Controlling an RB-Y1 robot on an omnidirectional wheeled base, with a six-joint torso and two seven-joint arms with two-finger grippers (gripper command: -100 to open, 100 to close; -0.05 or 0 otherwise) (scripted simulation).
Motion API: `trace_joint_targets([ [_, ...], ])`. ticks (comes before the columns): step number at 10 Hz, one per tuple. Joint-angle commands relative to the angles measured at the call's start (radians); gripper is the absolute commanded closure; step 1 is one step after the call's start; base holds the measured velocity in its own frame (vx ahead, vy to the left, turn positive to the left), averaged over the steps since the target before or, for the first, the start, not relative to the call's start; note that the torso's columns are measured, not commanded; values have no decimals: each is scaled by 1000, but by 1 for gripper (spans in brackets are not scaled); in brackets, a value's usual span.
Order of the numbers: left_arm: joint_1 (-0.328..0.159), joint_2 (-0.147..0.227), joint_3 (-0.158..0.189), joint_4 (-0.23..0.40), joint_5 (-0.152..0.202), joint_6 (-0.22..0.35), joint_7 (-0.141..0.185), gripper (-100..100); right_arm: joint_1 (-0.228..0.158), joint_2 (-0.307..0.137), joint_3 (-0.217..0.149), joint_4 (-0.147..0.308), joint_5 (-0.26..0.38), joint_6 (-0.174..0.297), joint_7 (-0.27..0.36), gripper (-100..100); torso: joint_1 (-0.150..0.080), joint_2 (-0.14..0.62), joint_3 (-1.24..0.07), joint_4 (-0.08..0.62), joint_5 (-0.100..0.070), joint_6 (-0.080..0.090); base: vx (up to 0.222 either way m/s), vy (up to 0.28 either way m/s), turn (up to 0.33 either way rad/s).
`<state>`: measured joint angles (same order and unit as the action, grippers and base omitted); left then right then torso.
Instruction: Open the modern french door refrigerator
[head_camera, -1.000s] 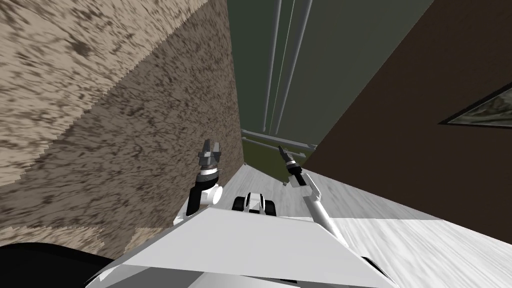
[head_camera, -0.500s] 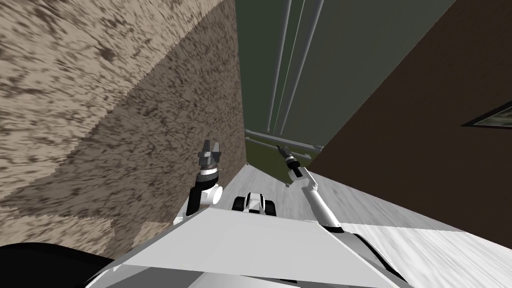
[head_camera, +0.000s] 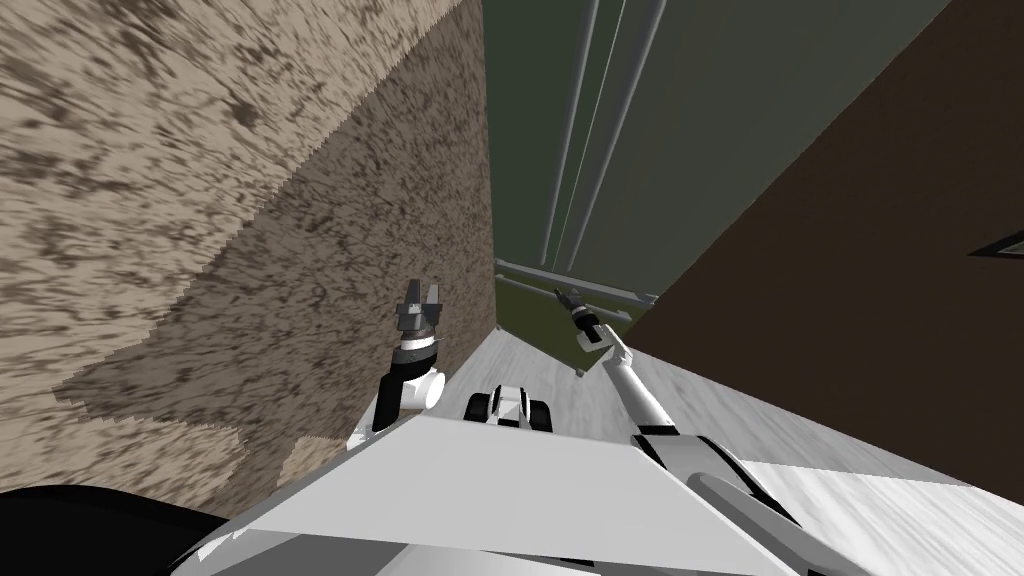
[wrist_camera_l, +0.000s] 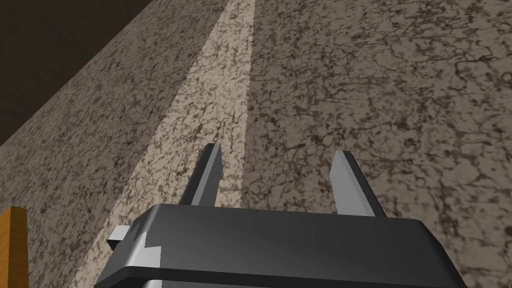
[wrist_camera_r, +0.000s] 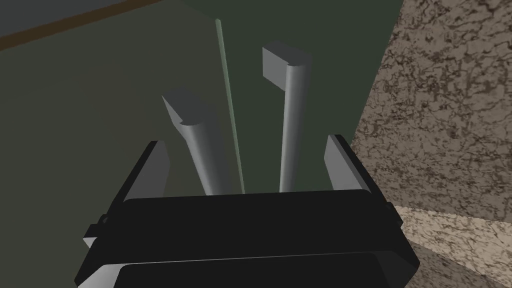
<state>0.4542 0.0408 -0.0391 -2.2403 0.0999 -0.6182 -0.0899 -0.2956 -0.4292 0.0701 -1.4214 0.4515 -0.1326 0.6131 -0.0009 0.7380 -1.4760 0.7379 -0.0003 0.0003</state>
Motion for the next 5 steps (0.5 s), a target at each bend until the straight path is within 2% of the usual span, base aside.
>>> trace_joint_targets([
  [1,0,0,0,0,0,0,0,0,-49,-20,6,59,26,29,39,-100,1,0,0,0,0,0,0,34,30],
  [4,0,0,0,0,0,0,0,0,-158,-76,19,178,87,92,132,-100,2,0,0,0,1,-1,4,55,76],
  [5,0,0,0,0,0,0,0,0,-168,-76,19,200,87,92,132,-100,2,0,0,0,1,0,0,51,17],
])
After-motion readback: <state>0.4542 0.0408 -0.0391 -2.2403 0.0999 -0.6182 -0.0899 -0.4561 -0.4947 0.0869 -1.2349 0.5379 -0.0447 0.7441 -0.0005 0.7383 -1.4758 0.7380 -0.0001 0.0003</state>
